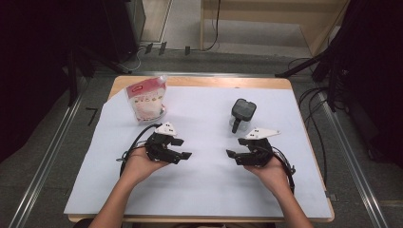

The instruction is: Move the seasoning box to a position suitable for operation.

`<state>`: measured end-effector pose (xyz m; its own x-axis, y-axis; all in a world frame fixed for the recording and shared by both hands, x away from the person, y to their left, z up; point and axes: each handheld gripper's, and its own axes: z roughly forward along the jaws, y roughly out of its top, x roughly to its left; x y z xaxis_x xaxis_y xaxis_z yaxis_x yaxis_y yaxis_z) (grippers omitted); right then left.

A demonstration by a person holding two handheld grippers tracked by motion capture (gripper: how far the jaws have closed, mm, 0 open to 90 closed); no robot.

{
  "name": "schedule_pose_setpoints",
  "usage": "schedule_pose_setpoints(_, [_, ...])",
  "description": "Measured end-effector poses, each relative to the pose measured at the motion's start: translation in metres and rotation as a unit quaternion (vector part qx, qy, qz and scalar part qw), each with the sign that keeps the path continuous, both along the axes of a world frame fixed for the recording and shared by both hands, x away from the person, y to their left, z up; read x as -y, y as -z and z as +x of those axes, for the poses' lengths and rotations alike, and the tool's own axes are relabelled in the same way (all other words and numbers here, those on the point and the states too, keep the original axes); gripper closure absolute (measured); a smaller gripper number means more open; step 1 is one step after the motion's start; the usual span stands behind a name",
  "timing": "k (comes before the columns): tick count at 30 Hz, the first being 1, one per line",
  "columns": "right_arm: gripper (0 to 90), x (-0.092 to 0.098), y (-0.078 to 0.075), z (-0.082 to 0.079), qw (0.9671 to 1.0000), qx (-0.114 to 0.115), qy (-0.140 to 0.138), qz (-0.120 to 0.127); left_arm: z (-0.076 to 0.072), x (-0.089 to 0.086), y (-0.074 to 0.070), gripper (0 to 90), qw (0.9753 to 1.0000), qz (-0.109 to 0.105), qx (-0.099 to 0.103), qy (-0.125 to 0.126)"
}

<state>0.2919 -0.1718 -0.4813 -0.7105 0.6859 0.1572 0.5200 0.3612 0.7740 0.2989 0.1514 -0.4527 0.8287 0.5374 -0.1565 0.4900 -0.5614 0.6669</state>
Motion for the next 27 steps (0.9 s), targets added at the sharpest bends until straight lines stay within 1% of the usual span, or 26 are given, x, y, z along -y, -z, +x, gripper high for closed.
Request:
schedule_pose_setpoints(3, [33.0,0.0,0.0,-0.001,1.0,0.002,0.0,-0.003,0.0,-0.001,-0.001,36.4,1.0,-0.003,-0.003,0.0])
schedule_pose_setpoints(5, [32.1,0.0,0.0,-0.002,1.0,0.002,-0.005,-0.002,0.0,-0.003,-0.002,35.9,0.9999,-0.011,-0.006,0.0])
schedule_pose_setpoints(6, [31.4,0.002,0.0,-0.001,0.9999,0.009,-0.008,-0.004,0.001,-0.004,-0.004,34.3,0.9999,-0.014,-0.007,0.001])
schedule_pose_setpoints(7, [31.4,0.002,0.0,-0.001,0.9999,0.009,-0.008,-0.004,0.001,-0.004,-0.004,32.1,0.9999,-0.014,-0.007,0.001])
schedule_pose_setpoints(9, [31.1,0.004,-0.001,-0.001,0.9999,0.012,-0.004,-0.001,0.001,-0.005,-0.005,30.6,0.9998,-0.018,-0.01,0.0])
schedule_pose_setpoints(10, [30.8,0.007,-0.002,0.0,0.9999,0.011,0.001,0.003,0.001,-0.006,-0.006,28.3,0.9996,-0.025,-0.016,0.001])
schedule_pose_setpoints(12, [30.7,0.008,-0.002,0.0,0.9999,0.008,0.005,0.004,0.0,-0.006,-0.006,27.2,0.9995,-0.027,-0.014,0.0])
schedule_pose_setpoints(13, [30.6,0.009,-0.002,0.0,0.9999,0.009,0.004,0.004,0.001,-0.007,-0.007,26.1,0.9995,-0.029,-0.016,0.004])
schedule_pose_setpoints(14, [30.2,0.011,-0.002,0.0,0.9999,0.012,0.003,0.004,0.0,-0.007,-0.007,25.6,0.9993,-0.034,-0.015,0.004])
schedule_pose_setpoints(17, [28.9,0.013,-0.003,0.001,0.9999,0.012,0.006,0.01,0.0,-0.009,-0.009,26.7,0.9995,-0.03,-0.01,0.004])
schedule_pose_setpoints(18, [28.5,0.015,-0.004,0.001,0.9998,0.011,0.007,0.014,-0.001,-0.009,-0.01,30.2,0.9997,-0.025,-0.006,0.001])
schedule_pose_setpoints(19, [28.5,0.015,-0.004,0.001,0.9998,0.011,0.007,0.014,-0.002,-0.009,-0.011,30.2,0.9997,-0.022,-0.005,0.003])
schedule_pose_setpoints(20, [28.5,0.016,-0.004,0.001,0.9998,0.011,0.009,0.013,-0.002,-0.009,-0.01,32.0,0.9997,-0.022,0.0,0.005])
schedule_pose_setpoints(21, [28.5,0.016,-0.004,0.001,0.9998,0.011,0.009,0.013,-0.002,-0.009,-0.011,32.0,0.9998,-0.019,0.001,0.008])
schedule_pose_setpoints(23, [28.3,0.016,-0.003,0.001,0.9998,0.012,0.009,0.011,-0.003,-0.009,-0.012,32.7,0.9997,-0.02,0.0,0.013])
schedule_pose_setpoints(24, [28.3,0.016,-0.003,0.001,0.9998,0.01,0.009,0.012,-0.003,-0.009,-0.012,33.2,0.9998,-0.015,0.004,0.01])
schedule_pose_setpoints(27, [28.4,0.017,-0.003,0.002,0.9999,0.008,0.01,0.009,-0.004,-0.009,-0.013,33.8,0.9998,-0.015,0.004,0.014])
